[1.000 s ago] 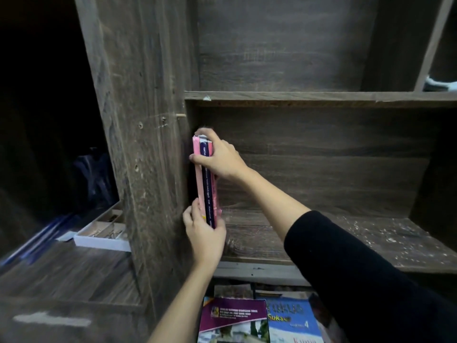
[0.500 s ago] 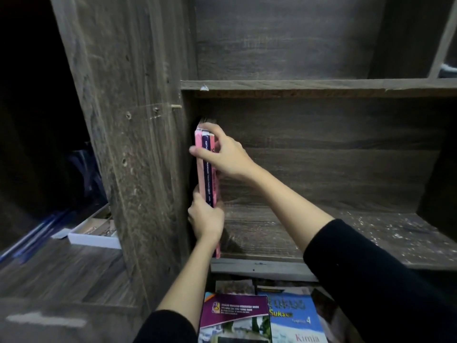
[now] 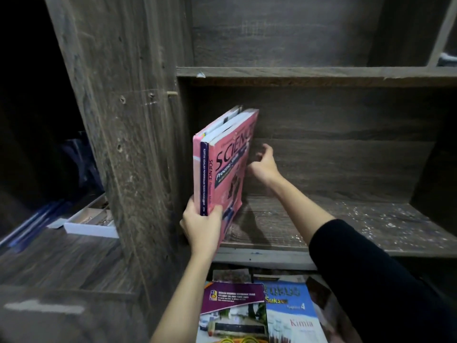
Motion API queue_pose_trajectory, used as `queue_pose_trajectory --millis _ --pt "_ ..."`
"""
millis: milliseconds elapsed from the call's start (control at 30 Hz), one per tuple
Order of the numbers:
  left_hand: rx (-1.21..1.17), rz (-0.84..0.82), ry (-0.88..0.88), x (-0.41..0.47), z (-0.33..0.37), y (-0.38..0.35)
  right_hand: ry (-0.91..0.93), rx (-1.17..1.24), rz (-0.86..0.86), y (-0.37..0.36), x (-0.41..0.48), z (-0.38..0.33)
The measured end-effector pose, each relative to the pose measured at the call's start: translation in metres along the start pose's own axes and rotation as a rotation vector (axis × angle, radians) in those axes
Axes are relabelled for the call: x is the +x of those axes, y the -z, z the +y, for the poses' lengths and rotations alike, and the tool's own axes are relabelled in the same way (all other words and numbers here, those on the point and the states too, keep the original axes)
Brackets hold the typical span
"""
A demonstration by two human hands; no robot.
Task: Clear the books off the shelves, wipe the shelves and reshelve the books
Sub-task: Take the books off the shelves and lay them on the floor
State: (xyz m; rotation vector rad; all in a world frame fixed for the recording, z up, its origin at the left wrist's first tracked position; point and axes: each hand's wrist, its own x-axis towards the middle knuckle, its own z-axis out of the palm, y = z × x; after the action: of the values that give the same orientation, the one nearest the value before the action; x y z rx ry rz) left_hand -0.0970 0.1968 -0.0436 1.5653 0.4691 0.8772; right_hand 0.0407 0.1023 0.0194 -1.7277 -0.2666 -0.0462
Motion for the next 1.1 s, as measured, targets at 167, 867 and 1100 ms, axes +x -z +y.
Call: queue_pose_trajectory --millis 167,867,1100 --pt "-0.074 -0.015 0.002 -0.009 0.002 0.001 0.037 0.177 -0.118 0.015 -0.001 -0.003" --pt "0.178 -0.404 -0.289 -0.059 0.071 -0.014 -0.182 0.904 0.62 0.125 -0.143 0.036" --pt "0.494 -0.73 -0.311 -0.124 0.08 -0.055 -0.328 0.939 0.865 0.173 -0.241 0.096"
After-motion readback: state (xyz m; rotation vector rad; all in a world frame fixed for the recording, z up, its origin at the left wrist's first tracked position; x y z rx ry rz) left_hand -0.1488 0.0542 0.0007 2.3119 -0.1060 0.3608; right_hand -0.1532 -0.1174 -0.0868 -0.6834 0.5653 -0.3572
